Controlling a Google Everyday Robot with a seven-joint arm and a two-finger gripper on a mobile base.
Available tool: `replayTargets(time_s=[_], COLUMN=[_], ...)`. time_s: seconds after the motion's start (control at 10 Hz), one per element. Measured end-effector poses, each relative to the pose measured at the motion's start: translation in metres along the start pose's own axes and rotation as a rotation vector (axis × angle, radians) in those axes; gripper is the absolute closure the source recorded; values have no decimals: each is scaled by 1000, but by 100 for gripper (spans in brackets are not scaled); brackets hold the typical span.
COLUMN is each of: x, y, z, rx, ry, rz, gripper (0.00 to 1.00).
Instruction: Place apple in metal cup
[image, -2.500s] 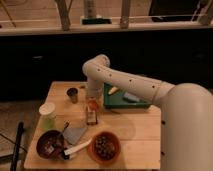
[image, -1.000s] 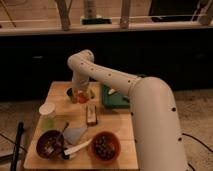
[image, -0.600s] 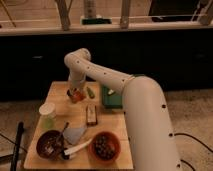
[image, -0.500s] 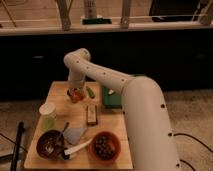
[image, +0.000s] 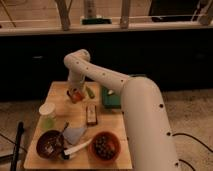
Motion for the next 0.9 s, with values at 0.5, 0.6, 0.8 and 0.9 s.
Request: replayTargets(time_s=[0.5, 0.6, 0.8, 0.9], x=[4, 7, 11, 13], y=[-14, -17, -29, -35], z=[-20, -25, -33, -36], rx=[-14, -15, -15, -15], ry=[1, 6, 12, 16], rz=[-54, -64, -91, -106], gripper=[100, 100, 100, 100])
